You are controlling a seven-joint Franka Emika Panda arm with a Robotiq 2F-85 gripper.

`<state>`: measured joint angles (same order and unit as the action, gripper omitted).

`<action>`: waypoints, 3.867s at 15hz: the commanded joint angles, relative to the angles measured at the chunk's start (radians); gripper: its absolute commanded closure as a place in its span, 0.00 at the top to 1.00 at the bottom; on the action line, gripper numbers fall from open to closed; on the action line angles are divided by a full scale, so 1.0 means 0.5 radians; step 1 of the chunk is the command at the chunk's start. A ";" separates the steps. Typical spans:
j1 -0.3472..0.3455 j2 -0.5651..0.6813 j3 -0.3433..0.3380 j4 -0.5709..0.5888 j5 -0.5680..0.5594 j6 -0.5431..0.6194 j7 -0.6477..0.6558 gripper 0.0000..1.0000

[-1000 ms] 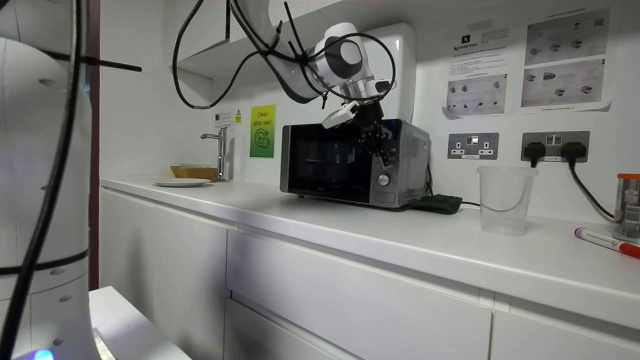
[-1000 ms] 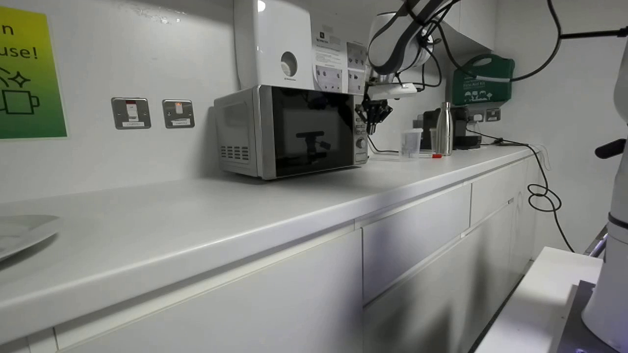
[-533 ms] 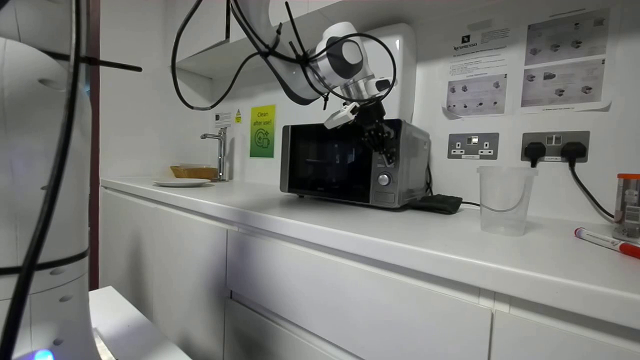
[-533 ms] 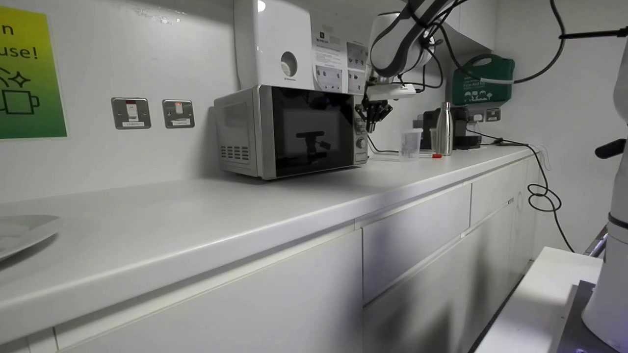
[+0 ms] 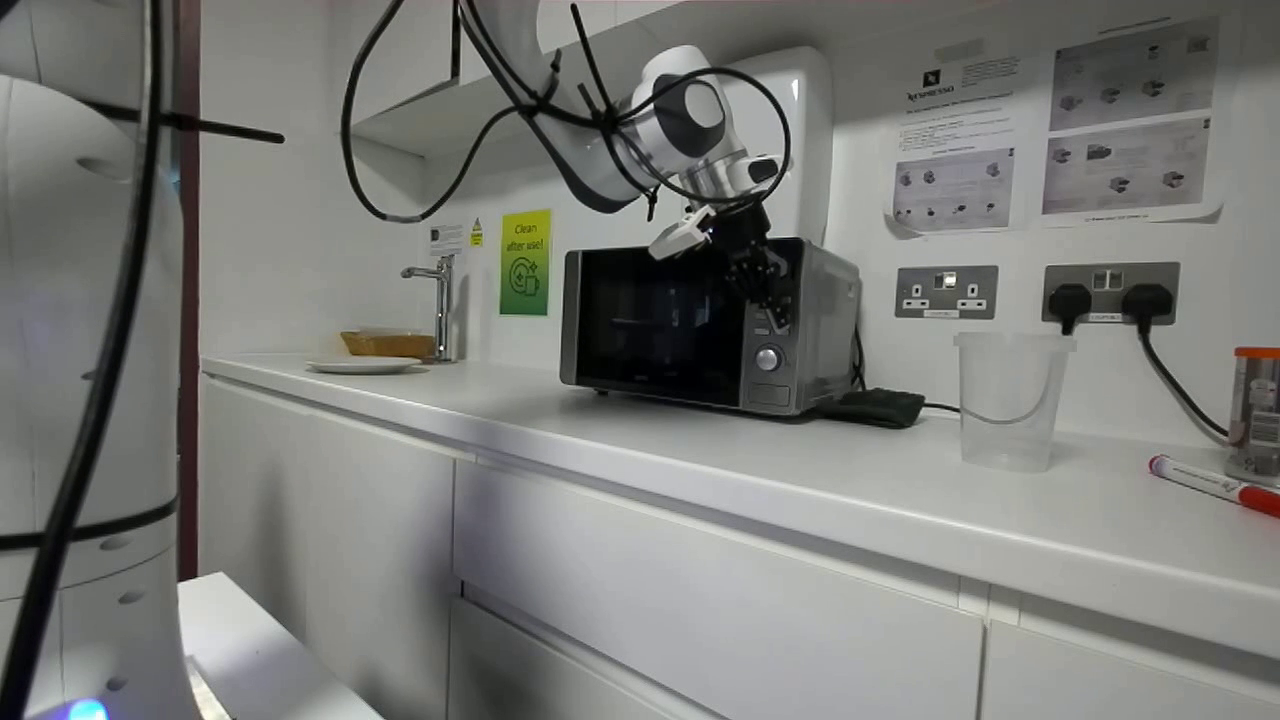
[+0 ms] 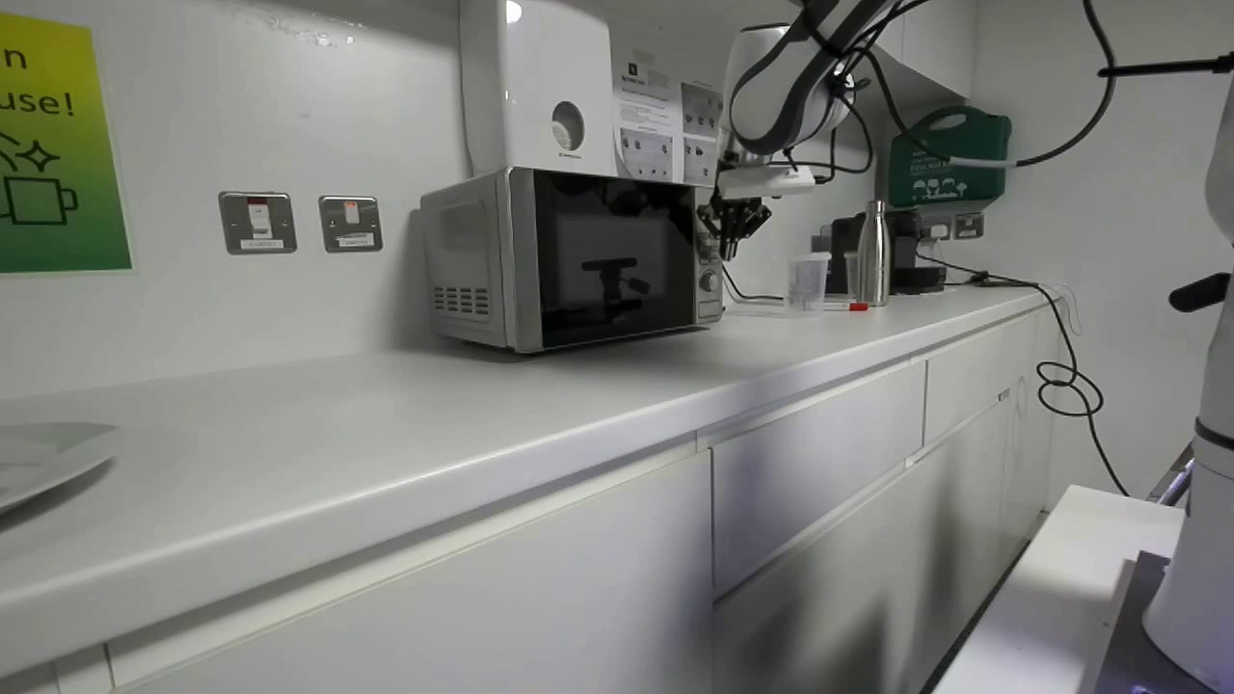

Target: Press one of the buttons on the microwave

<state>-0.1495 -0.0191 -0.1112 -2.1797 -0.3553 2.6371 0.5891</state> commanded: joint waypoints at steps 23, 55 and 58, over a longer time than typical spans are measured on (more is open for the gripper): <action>0.027 0.102 -0.014 0.060 -0.091 0.138 0.120 0.00; 0.082 -0.491 0.043 -0.017 0.577 -1.320 -0.701 0.05; 0.073 -0.459 0.052 0.010 0.548 -1.397 -0.649 0.07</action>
<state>-0.1034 -0.2494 -0.0937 -2.1768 -0.0836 1.9389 0.2673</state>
